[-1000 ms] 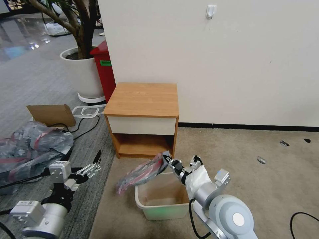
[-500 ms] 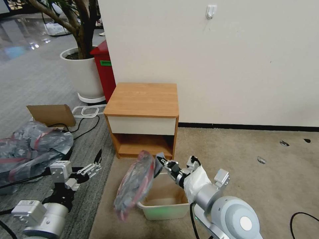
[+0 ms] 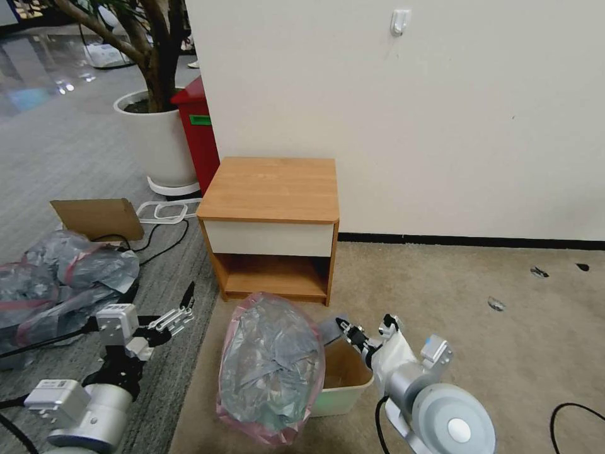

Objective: Pick up the garbage bag from the table and place it over the trash can.

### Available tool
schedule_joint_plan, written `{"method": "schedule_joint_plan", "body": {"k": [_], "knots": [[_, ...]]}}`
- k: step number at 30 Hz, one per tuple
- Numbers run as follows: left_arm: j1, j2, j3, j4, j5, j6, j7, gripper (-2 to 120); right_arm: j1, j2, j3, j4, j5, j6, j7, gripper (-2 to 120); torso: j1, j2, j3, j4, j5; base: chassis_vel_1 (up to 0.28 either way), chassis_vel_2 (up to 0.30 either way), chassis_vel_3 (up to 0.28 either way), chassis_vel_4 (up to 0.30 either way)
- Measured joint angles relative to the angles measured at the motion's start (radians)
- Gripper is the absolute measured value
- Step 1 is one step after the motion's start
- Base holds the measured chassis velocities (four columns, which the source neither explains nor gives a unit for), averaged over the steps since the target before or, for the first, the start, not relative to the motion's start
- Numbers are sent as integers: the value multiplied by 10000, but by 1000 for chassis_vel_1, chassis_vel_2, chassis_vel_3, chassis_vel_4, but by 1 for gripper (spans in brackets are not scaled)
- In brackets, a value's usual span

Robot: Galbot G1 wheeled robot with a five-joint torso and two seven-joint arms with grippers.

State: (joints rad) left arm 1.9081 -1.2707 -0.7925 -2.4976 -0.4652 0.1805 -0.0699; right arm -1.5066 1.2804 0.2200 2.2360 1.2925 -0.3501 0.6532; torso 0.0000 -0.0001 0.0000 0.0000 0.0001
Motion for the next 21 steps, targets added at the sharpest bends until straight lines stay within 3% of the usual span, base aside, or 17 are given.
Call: {"method": "schedule_joint_plan", "body": {"k": [9,11,16,21], "knots": [[-26,-35,67,99,173,-25,48,100,-141,-61,-80,-175,-49,-159,341,6,1,0,0,0,-1,0,0,0,0],[-46,-39,85,142,221,-37,156,100,-138,-74,-51,-82,-46,-169,440,18,0,0,0,0,-1,0,0,0,0],[-89,-28,109,181,230,-41,196,100,-108,-117,-24,23,-40,-168,635,30,0,0,0,0,-1,0,0,0,0],[-234,99,144,294,215,-43,214,100,-33,-296,24,159,57,-280,862,52,0,0,0,0,-1,0,0,0,0]]}}
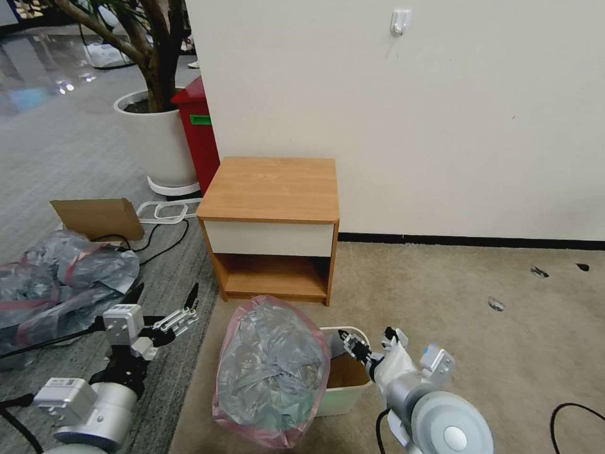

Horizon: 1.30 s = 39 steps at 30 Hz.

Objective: Pick up the garbage bag from the table and place it over the trash can.

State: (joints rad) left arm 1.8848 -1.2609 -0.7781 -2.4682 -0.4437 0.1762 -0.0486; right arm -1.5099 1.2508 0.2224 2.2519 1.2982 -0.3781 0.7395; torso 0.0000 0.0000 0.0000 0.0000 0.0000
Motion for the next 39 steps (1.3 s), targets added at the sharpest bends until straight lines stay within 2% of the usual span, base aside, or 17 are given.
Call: {"method": "schedule_joint_plan", "body": {"k": [1,5,6,10,14,20,23,25,28,30,33,34,38,39], "knots": [[0,0,0,0,0,0,0,100,0,0,0,0,0,0,0,52,0,0,0,0,0,0,0,0,0],[-53,103,2,41,-41,-1,5,100,152,-216,276,-25,396,-350,-23,72,0,0,0,0,0,0,0,0,0],[-53,103,2,41,-41,-1,5,100,152,-216,276,-25,396,-350,-23,72,0,0,0,0,0,0,0,0,0],[-55,156,72,45,-51,2,8,100,193,-358,449,164,530,-446,-2,89,0,0,0,0,1,0,0,0,0],[-75,239,262,45,-53,92,9,100,198,-401,629,405,534,-451,5,99,0,0,0,1,1,0,0,0,0],[-138,477,744,57,74,269,64,100,141,-388,962,663,392,-484,-114,100,0,0,0,1,1,0,0,0,0],[-438,1001,1844,325,672,584,115,100,-89,-358,1526,870,-38,-502,-521,100,0,0,0,0,0,0,0,0,0],[-489,1073,2059,408,806,617,112,100,-110,-358,1561,873,-114,-492,-541,100,0,0,0,1,1,0,0,0,0],[-810,1243,3125,892,1531,678,72,100,-274,-335,1600,873,-549,-410,-797,100,0,0,0,0,0,0,0,0,0],[-908,1246,3420,1014,1709,714,17,100,-319,-313,1598,872,-615,-400,-863,100,0,0,0,0,0,0,0,0,0],[-1147,1156,4316,1343,2137,1078,-528,100,-405,-211,1566,837,-686,-386,-931,100,0,0,0,0,0,0,0,0,0],[-1147,1156,4316,1343,2137,1078,-528,100,-405,-211,1566,837,-686,-386,-931,100,0,0,0,0,0,0,0,0,0],[-1156,920,4925,1706,2562,1570,-1529,89,-419,-156,1530,808,-694,-378,-932,100,0,0,0,0,1,0,0,0,0],[-1156,920,4925,1706,2562,1570,-1529,89,-419,-156,1530,808,-694,-378,-932,100,0,0,0,0,1,0,0,0,0]]}}
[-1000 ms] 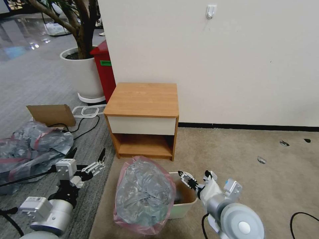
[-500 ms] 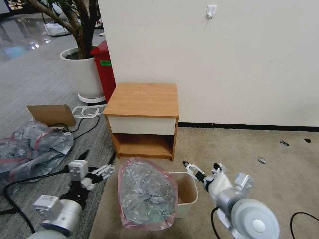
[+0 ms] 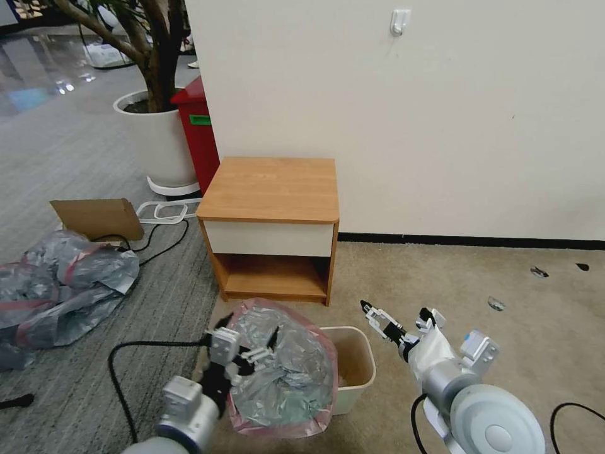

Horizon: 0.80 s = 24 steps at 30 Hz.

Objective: Pick up the garbage bag from the table and place it over the trash can.

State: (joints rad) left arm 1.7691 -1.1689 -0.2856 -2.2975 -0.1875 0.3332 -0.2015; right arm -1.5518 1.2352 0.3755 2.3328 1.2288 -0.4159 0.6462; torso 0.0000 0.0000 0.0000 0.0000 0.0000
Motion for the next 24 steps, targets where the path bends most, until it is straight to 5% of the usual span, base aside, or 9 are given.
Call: {"method": "schedule_joint_plan", "body": {"k": [7,24], "knots": [[62,-126,341,374,54,314,-652,69,42,38,-34,-120,6,28,0,100,0,0,0,0,1,0,0,0,0],[-527,-306,1080,1195,-39,365,-1000,68,27,88,-10,-261,-68,107,13,100,0,0,0,0,0,0,0,0,0]]}}
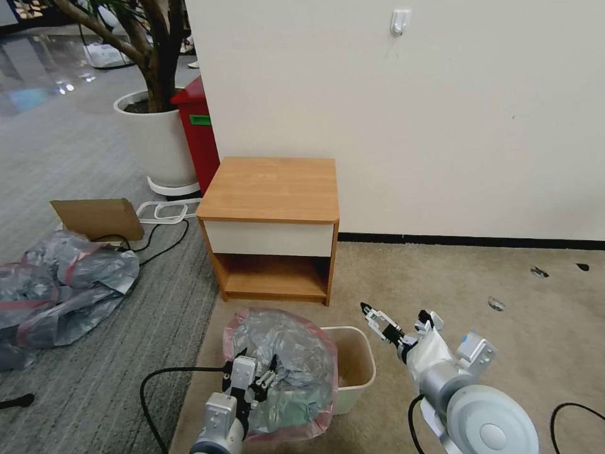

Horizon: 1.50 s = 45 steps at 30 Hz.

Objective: Pick up the garbage bag from the table and place it over the trash can.

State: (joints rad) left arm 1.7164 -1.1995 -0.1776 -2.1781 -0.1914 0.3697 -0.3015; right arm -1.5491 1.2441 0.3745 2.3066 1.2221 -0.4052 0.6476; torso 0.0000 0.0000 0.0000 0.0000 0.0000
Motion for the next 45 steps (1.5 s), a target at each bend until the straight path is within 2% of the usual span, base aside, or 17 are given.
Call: {"method": "schedule_joint_plan", "body": {"k": [9,13,18,20,28,32,45], "knots": [[-469,-11,381,182,-343,482,-440,68,56,8,-53,-93,-34,12,2,100,0,0,0,0,0,0,0,0,0],[-471,-17,432,22,-481,719,-724,66,49,0,-47,-75,-37,17,7,100,0,0,0,0,-1,0,0,0,0],[-203,80,200,-514,-534,437,-693,67,37,61,-92,-38,-71,19,8,100,0,0,0,0,0,0,0,0,0],[-34,150,-10,-779,-524,305,-613,72,25,123,-164,-35,-124,19,9,100,1,0,0,0,0,0,0,0,0],[78,164,-230,-822,-583,519,-834,78,50,190,-285,-62,-198,16,2,100,1,0,0,1,0,0,0,0,0],[-82,73,-66,-610,-763,696,-905,71,38,186,-302,-75,-227,15,-4,100,0,0,0,0,-1,0,0,0,0],[-355,-165,224,-305,-1020,1200,-1401,65,52,104,-270,-268,-288,25,-67,100,0,1,0,0,0,0,0,0,0]]}}
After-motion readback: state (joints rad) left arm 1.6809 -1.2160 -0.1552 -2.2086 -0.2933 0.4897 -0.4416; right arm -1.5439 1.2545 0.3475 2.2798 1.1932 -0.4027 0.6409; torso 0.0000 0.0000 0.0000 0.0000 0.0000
